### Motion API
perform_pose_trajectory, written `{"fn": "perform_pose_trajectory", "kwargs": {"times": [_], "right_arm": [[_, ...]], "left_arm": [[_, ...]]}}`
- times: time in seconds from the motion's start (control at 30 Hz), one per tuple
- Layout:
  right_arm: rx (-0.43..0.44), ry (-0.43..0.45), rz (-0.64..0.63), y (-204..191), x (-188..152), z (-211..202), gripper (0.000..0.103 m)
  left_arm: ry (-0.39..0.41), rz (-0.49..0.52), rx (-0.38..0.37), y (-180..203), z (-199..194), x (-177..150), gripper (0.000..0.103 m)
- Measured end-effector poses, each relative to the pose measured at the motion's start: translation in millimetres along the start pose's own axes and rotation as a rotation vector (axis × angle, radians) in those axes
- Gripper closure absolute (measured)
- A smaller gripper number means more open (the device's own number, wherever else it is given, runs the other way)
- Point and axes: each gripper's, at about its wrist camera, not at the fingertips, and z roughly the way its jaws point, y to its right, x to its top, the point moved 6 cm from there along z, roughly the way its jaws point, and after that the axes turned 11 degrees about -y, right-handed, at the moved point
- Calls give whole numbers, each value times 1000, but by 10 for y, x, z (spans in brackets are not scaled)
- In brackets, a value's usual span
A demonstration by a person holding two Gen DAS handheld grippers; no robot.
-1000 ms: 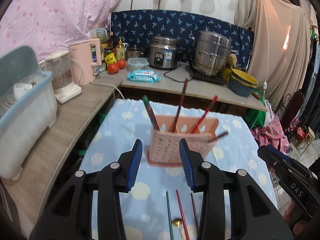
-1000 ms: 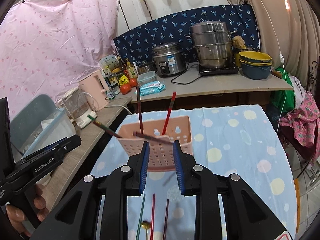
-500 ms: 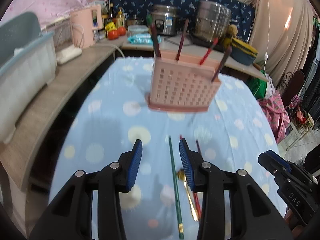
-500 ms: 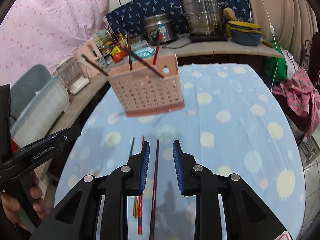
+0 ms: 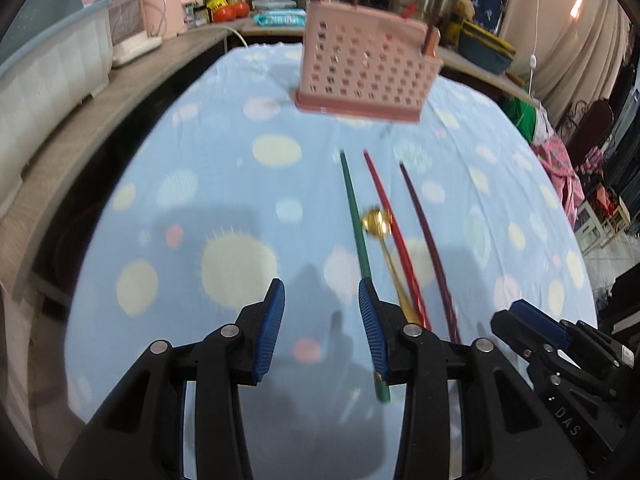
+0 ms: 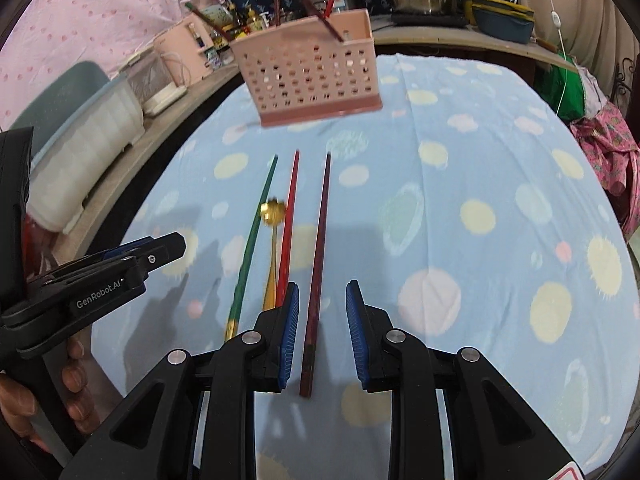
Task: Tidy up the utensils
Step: 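Move both open tools back down to the remaining utensils, then grasp the green chopstick with the left tool while the right tool grasps a dark red chopstick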
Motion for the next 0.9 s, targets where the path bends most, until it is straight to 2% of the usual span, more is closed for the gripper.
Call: {"fn": "perform_pose_trajectory", "kwargs": {"times": [0.3,0.67,0.9], "right_arm": [[7,-52,-10,-39,-283,160,78],[2,-85,-34,-118,-358,268,80],[-16,-97,-38,-95,-383,332,86]], "left_arm": [[-55,25,-3,73,157,-333,66],[-69,64,-15,201,187,-408,65],[-90,69,-22,235,257,-439,65]]}}
